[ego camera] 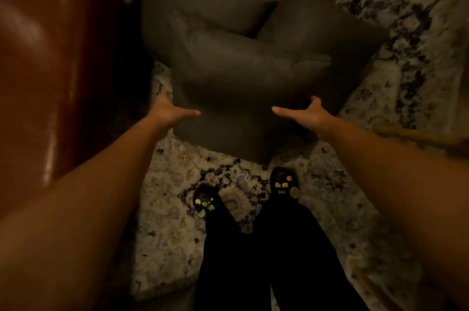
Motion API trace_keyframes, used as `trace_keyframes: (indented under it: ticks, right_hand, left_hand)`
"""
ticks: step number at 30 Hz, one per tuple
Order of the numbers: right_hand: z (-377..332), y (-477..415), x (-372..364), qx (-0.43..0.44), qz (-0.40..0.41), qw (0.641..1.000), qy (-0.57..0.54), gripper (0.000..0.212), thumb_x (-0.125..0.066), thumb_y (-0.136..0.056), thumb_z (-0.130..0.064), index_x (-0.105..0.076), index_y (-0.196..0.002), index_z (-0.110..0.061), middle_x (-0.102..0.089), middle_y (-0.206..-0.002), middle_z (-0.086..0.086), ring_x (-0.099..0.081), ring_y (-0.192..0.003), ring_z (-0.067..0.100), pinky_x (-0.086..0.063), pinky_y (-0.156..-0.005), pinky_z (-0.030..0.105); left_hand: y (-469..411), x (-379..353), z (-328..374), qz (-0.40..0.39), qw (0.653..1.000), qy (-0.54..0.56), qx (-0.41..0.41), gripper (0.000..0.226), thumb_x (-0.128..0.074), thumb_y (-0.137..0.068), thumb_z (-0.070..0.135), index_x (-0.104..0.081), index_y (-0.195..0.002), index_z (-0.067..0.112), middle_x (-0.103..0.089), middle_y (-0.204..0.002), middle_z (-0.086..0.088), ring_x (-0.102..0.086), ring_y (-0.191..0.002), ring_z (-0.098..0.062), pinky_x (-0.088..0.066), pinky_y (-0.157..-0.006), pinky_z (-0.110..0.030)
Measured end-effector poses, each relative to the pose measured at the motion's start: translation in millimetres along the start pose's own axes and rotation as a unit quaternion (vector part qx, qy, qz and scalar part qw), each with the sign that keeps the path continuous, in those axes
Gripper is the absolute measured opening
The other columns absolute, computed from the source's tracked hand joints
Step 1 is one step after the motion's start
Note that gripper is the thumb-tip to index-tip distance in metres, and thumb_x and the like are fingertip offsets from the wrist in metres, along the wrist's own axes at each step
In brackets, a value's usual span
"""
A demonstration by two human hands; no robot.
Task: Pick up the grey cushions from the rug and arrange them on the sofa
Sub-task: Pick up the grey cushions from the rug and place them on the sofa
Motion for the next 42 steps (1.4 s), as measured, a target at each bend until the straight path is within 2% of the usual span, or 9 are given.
trace_keyframes:
  ticks: [3,10,14,22,26,31,35,39,42]
  right_hand:
    - [23,-28,-16,-0.012,-0.005,1.000,-0.015,0.125,-0.084,-0.066,-0.040,0.001,-0.153,-0.011,-0.021,-0.158,0.010,-0.025,-0.143,0.030,-0.028,-0.116,0.043]
    - [55,-81,-46,-0.016,-0.025,0.997,-0.075,0.131,-0.087,-0.061,-0.037,0.003,-0.152,-0.015,-0.020,-0.158,0.004,-0.024,-0.144,0.026,-0.027,-0.116,0.041]
    - [56,-96,-48,0.002,-0.026,0.995,-0.095,0.147,-0.088,-0.039,-0.044,0.002,-0.152,-0.019,-0.024,-0.157,0.002,-0.027,-0.143,0.023,-0.027,-0.116,0.040]
    - [57,-97,-51,0.045,-0.028,0.992,-0.118,0.154,-0.091,-0.026,-0.055,-0.005,-0.152,-0.030,-0.030,-0.153,-0.005,-0.032,-0.139,0.018,-0.030,-0.115,0.044]
    - [57,-88,-55,0.065,-0.041,0.987,-0.139,0.148,-0.094,-0.029,-0.054,-0.014,-0.151,-0.032,-0.037,-0.149,-0.007,-0.039,-0.135,0.016,-0.035,-0.112,0.044]
    - [52,-67,-51,0.075,-0.022,0.983,-0.166,0.143,-0.091,-0.029,-0.047,-0.015,-0.150,-0.031,-0.040,-0.148,-0.005,-0.041,-0.134,0.017,-0.035,-0.113,0.045]
    - [39,-44,-40,0.085,-0.016,0.985,-0.150,0.152,-0.093,-0.020,-0.056,-0.019,-0.150,-0.030,-0.043,-0.145,-0.005,-0.044,-0.132,0.018,-0.037,-0.111,0.045]
    - [12,-18,-27,0.116,-0.013,0.982,-0.146,0.130,-0.088,-0.038,-0.039,-0.023,-0.149,-0.023,-0.046,-0.142,-0.004,-0.046,-0.127,0.016,-0.039,-0.108,0.040]
    - [-10,1,-17,0.128,-0.009,0.982,-0.139,0.127,-0.088,-0.042,-0.036,-0.022,-0.150,-0.023,-0.045,-0.144,-0.002,-0.045,-0.130,0.018,-0.038,-0.110,0.040]
  left_hand:
    - [-40,6,-5,0.000,0.999,-0.051,-0.014,0.102,-0.078,-0.073,0.011,-0.011,-0.150,0.010,-0.024,-0.154,-0.013,-0.029,-0.139,-0.030,-0.036,-0.105,-0.036]
    - [-116,1,-21,-0.020,0.995,-0.093,-0.016,0.121,-0.084,-0.063,0.015,-0.001,-0.151,0.013,-0.015,-0.157,-0.011,-0.017,-0.143,-0.031,-0.027,-0.112,-0.043]
    - [-137,-6,-17,-0.028,0.995,-0.085,-0.053,0.118,-0.082,-0.065,0.008,-0.001,-0.150,0.014,-0.015,-0.157,-0.006,-0.018,-0.143,-0.026,-0.028,-0.110,-0.036]
    - [-146,-14,-5,-0.052,0.995,-0.027,-0.082,0.114,-0.082,-0.063,0.002,-0.009,-0.149,0.017,-0.028,-0.152,-0.002,-0.028,-0.139,-0.022,-0.035,-0.103,-0.029]
    - [-139,-10,-10,-0.040,0.995,0.005,-0.086,0.108,-0.082,-0.062,0.000,-0.018,-0.147,0.014,-0.035,-0.149,-0.003,-0.033,-0.137,-0.022,-0.036,-0.098,-0.026]
    - [-122,-3,-16,-0.043,0.995,0.021,-0.082,0.106,-0.083,-0.060,0.001,-0.022,-0.146,0.013,-0.036,-0.149,-0.005,-0.034,-0.137,-0.024,-0.036,-0.104,-0.032]
    - [-98,7,-17,-0.052,0.994,0.048,-0.087,0.102,-0.083,-0.063,0.001,-0.024,-0.145,0.013,-0.038,-0.147,-0.003,-0.036,-0.135,-0.023,-0.037,-0.094,-0.026]
    - [-73,28,-9,-0.038,0.993,0.068,-0.093,0.104,-0.085,-0.060,0.003,-0.025,-0.145,0.012,-0.040,-0.146,-0.006,-0.038,-0.134,-0.024,-0.038,-0.102,-0.031]
    - [-53,48,2,-0.018,0.991,0.075,-0.110,0.109,-0.088,-0.056,0.009,-0.025,-0.145,0.011,-0.041,-0.144,-0.005,-0.040,-0.133,-0.024,-0.038,-0.107,-0.038]
Point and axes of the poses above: each hand's wrist, its own y-axis away from the middle knuckle, its own x-axis out of the back of the hand, z = x × y, the point moved 5 cm from there along -y, towards the middle knuckle
